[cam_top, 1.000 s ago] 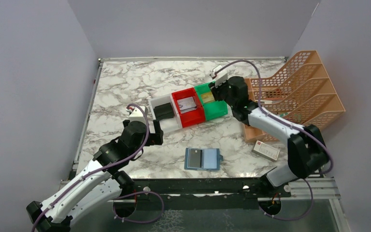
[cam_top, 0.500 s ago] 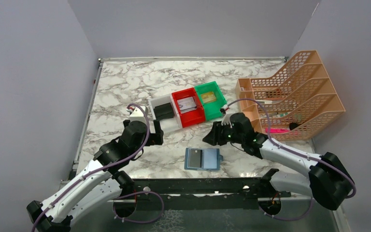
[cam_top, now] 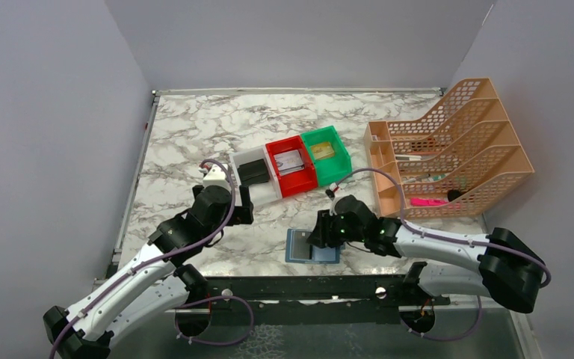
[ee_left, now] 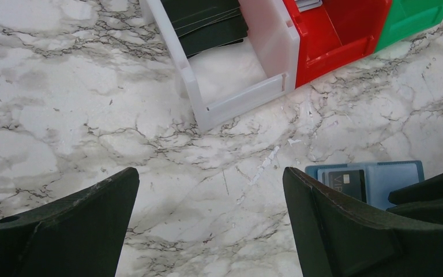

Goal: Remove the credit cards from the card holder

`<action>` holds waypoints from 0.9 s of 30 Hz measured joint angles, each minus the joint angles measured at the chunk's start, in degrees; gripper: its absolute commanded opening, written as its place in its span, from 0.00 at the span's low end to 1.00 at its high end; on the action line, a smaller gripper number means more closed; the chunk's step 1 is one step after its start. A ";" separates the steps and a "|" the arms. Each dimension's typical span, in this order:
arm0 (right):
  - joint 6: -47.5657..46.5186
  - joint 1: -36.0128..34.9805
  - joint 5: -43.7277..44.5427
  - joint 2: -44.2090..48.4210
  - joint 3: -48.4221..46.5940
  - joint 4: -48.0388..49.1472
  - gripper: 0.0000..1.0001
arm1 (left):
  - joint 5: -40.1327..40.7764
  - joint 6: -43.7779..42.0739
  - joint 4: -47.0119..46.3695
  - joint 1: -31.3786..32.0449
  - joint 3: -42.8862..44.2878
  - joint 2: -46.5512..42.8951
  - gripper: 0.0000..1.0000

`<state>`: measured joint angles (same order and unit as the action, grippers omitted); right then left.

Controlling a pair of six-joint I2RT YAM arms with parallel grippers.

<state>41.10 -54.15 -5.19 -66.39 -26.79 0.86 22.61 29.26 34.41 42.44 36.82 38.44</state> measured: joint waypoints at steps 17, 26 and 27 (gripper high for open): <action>6.05 -0.17 1.51 -7.76 2.64 5.49 0.41 | -11.08 4.57 -9.55 0.00 -7.58 -5.51 0.82; 7.98 -0.17 1.44 -8.11 5.07 10.60 0.36 | -29.07 7.26 -23.52 0.48 -9.09 10.05 0.48; 8.52 -0.17 1.44 -8.35 5.42 11.63 0.36 | -30.18 7.34 -24.15 0.81 -9.09 11.91 0.46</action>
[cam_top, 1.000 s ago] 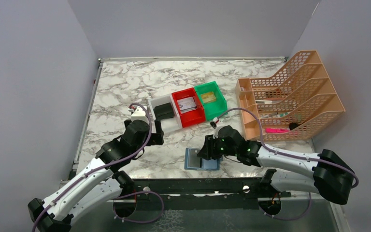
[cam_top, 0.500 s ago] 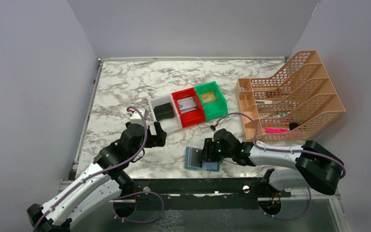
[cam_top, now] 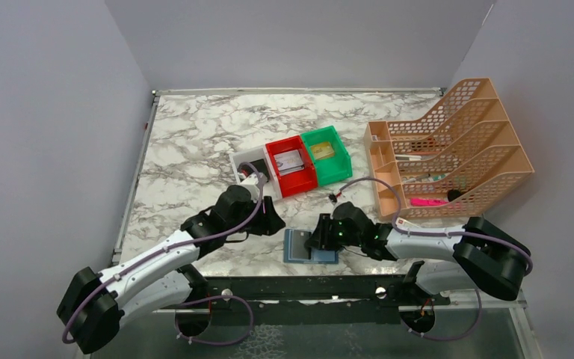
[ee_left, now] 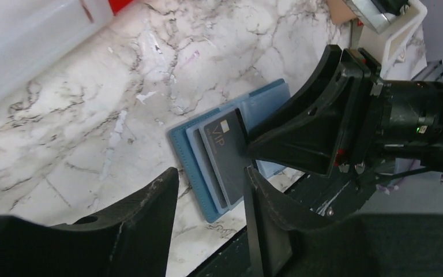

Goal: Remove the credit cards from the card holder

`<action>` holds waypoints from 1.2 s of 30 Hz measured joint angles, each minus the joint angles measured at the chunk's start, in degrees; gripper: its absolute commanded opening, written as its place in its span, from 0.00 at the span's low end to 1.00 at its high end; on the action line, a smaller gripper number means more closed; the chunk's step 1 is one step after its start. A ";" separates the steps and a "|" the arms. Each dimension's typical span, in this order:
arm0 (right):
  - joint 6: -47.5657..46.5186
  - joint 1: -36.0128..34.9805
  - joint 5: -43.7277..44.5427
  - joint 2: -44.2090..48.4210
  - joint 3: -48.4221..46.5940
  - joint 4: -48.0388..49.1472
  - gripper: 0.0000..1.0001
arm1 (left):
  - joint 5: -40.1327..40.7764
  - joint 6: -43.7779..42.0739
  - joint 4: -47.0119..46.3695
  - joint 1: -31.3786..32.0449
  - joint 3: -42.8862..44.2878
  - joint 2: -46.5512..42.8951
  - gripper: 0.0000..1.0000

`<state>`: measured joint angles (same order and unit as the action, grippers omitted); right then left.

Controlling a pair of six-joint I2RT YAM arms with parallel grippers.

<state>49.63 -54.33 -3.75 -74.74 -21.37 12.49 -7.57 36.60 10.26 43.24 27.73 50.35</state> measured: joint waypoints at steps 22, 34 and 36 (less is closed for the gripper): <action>7.76 0.00 1.40 0.37 5.29 8.85 0.30 | -0.52 4.11 -13.81 12.02 -2.16 21.75 0.32; 8.79 0.20 0.70 -0.92 5.73 10.82 0.08 | 0.79 5.62 -18.12 13.16 -2.49 24.46 0.25; 9.07 0.37 0.70 -1.14 6.10 11.63 0.01 | 1.16 5.92 -18.69 13.27 -3.10 24.04 0.25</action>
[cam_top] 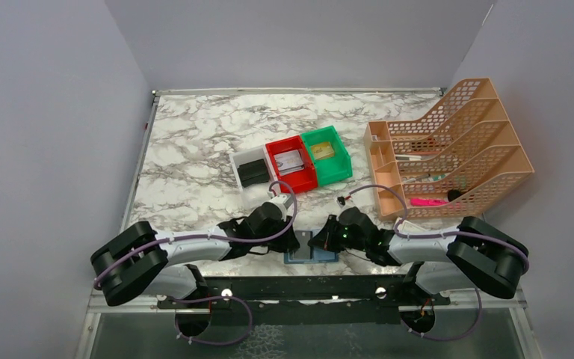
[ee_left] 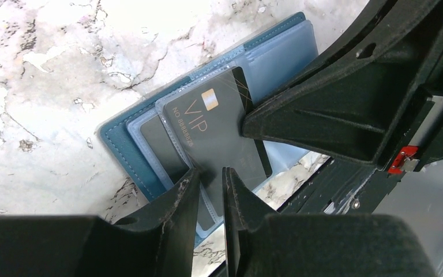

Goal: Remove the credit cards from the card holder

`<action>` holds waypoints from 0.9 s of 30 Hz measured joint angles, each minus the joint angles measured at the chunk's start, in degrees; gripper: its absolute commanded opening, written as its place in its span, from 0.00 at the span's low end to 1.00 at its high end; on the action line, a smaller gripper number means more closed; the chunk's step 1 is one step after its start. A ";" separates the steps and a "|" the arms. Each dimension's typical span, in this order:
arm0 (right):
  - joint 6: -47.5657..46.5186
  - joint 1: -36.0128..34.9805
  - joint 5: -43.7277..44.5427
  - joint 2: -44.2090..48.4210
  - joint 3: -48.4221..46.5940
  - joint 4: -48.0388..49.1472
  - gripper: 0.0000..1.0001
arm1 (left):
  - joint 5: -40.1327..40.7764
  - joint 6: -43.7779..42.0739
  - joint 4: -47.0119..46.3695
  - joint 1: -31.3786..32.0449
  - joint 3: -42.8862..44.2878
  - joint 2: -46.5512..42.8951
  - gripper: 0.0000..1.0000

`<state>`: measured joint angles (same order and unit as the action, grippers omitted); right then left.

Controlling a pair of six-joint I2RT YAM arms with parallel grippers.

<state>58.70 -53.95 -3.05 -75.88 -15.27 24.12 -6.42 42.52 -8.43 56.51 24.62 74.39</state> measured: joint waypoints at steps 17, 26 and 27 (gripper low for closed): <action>-2.91 0.48 1.11 9.29 0.68 -8.37 0.01 | 2.38 0.37 -0.04 0.98 -0.92 -0.83 0.24; -9.14 2.45 -1.14 9.55 -1.60 -14.38 0.01 | 3.30 1.01 1.14 1.11 -1.29 -0.81 0.27; -9.51 2.56 -1.40 8.96 -1.88 -14.36 0.01 | 3.39 1.01 1.27 1.14 -1.29 -0.94 0.29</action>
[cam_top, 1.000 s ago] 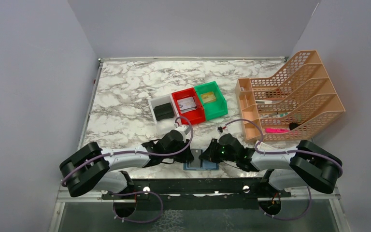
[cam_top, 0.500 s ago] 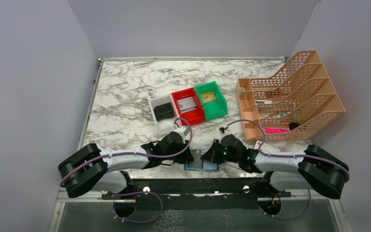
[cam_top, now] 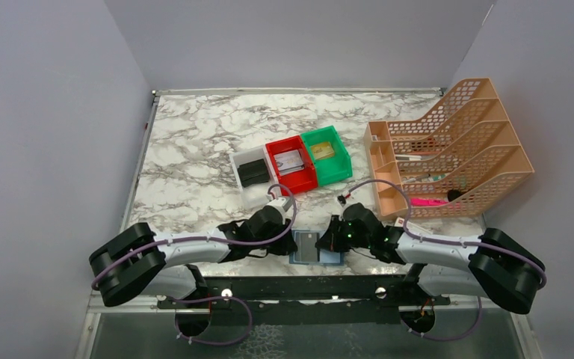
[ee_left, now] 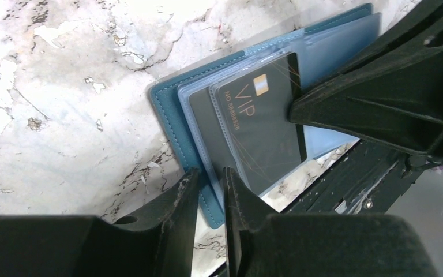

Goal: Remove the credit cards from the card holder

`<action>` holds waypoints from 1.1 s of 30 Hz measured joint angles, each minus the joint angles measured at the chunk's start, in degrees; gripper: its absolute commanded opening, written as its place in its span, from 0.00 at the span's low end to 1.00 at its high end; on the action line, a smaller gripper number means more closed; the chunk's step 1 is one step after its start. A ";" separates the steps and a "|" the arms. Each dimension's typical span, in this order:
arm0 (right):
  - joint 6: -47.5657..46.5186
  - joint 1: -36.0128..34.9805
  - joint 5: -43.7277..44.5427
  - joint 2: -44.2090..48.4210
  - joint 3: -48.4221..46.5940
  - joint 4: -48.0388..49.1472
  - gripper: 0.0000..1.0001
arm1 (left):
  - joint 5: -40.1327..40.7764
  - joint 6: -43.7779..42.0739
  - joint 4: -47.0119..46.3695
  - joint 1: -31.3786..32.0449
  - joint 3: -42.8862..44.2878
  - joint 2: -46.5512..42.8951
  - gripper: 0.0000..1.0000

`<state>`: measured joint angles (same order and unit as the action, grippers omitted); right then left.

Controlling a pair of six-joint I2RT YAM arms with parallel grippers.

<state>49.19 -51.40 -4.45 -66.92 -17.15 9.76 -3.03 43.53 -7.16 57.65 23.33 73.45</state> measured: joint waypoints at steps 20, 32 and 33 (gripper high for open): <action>0.02 0.50 -6.80 -10.29 -2.47 7.10 0.01 | 14.56 -2.36 19.67 5.86 11.67 1.36 0.55; 0.26 0.50 -6.80 -10.29 -2.45 7.10 0.02 | 17.31 -1.11 23.08 7.15 14.91 7.06 0.52; 0.26 0.50 -6.80 -10.29 -2.45 7.10 0.02 | 17.44 -0.94 22.99 7.34 14.99 7.23 0.51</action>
<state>49.45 -50.89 -11.25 -77.21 -19.59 16.86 14.41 42.59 15.84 64.99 38.33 80.68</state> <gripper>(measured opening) 0.045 0.557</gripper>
